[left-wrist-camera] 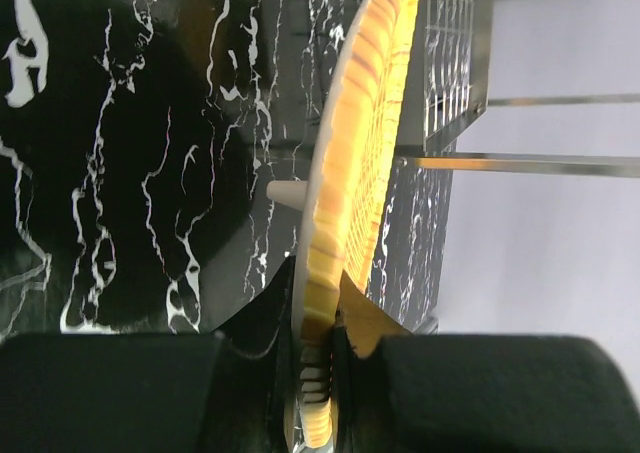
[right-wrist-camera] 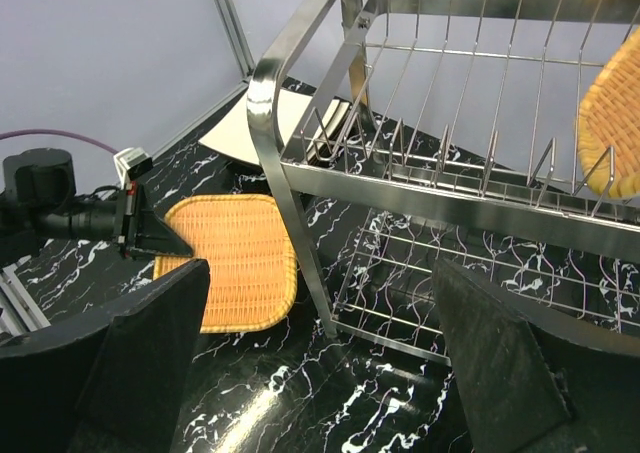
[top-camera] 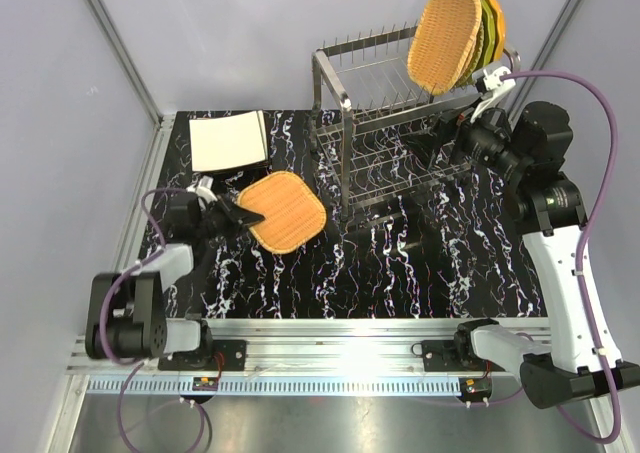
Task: Unload the plates from the dish rack
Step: Place the plate on the table
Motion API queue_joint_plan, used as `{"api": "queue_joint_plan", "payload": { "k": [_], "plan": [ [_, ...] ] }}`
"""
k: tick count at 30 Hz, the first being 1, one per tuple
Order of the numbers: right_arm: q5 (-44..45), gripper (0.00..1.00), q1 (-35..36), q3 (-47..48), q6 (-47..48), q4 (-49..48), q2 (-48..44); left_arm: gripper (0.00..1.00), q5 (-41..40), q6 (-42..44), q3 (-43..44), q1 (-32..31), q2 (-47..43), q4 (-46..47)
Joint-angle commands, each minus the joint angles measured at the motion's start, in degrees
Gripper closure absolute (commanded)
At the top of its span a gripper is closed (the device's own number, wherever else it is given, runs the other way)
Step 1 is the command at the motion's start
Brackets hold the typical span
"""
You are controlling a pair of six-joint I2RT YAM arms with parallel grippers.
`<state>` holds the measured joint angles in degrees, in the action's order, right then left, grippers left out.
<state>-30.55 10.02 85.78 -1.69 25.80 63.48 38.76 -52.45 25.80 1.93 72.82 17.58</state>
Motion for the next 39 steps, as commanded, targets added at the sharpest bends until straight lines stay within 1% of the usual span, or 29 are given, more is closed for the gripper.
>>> {"api": "queue_joint_plan", "payload": {
  "k": [1, 8, 11, 15, 19, 23, 26, 28, 29, 30, 31, 33, 34, 36, 37, 39],
  "plan": [
    [1.5, 0.00, -0.6, -0.3, 1.1, -0.5, -0.9, 1.00, 6.9, 3.0, 7.4, 0.1, 4.8, 8.9],
    [1.5, 0.00, -1.0, -1.0, 1.2, -0.6, -0.8, 0.98, 10.5, 6.4, 15.7, -0.3, 17.1, 6.2],
    [1.7, 0.00, -1.1, -0.8, 1.4, -0.4, -0.7, 0.98, 10.5, 7.9, 19.1, -0.7, 21.4, 3.7],
    [2.0, 0.00, -1.1, -0.6, 1.4, -0.5, -0.6, 0.96, 9.5, 8.1, 21.6, -1.5, 25.0, 2.9],
    [2.0, 0.00, -1.2, -0.3, 1.3, -0.6, -0.2, 0.91, 7.3, 7.7, 23.0, -1.7, 27.5, 3.4],
    [2.1, 0.00, -1.3, -0.3, 1.3, -0.6, -0.1, 0.83, 5.0, 6.5, 23.0, -3.2, 29.5, 4.9],
    [2.2, 0.00, -1.5, -0.4, 1.3, -0.5, -0.1, 0.70, 3.5, 6.6, 22.7, -3.3, 30.4, 4.6],
    [2.2, 0.00, -1.5, -0.3, 1.3, -0.4, -0.1, 0.60, 2.7, 6.9, 22.6, -3.3, 30.3, 3.3],
    [2.2, 0.00, -1.5, -0.3, 2.9, -0.4, -0.1, 0.54, 1.9, 7.5, 22.7, -3.3, 30.2, 2.8],
    [2.3, 0.00, -1.4, -0.3, 3.0, -0.5, -0.1, 0.51, 1.3, 7.9, 22.7, -3.3, 30.0, 2.2],
    [2.4, 0.00, -1.4, -0.3, 3.1, -0.4, 0.0, 0.43, 0.1, 9.0, 22.8, -3.3, 29.4, 0.5],
    [2.6, 0.00, -1.5, 0.1, 3.3, -0.4, 0.1, 0.34, -1.1, 10.2, 22.8, -3.3, 28.6, -1.1],
    [2.6, 0.00, -1.5, 0.4, 3.4, -0.4, 0.3, 0.25, -1.9, 11.0, 22.6, -3.3, 27.9, -2.8],
    [2.8, 0.00, -1.6, 1.6, 3.7, -0.1, 0.6, 0.16, -4.1, 12.9, 22.1, -3.3, 25.5, -4.0],
    [2.9, 0.00, -1.5, 2.1, 3.8, 0.1, 0.8, 0.07, -5.2, 13.6, 21.6, -3.3, 24.7, -5.5],
    [3.0, 0.00, -1.5, 3.9, 4.2, 0.6, 1.5, 0.01, -8.2, 15.9, 21.1, -3.3, 21.9, -7.6]
  ]
}}
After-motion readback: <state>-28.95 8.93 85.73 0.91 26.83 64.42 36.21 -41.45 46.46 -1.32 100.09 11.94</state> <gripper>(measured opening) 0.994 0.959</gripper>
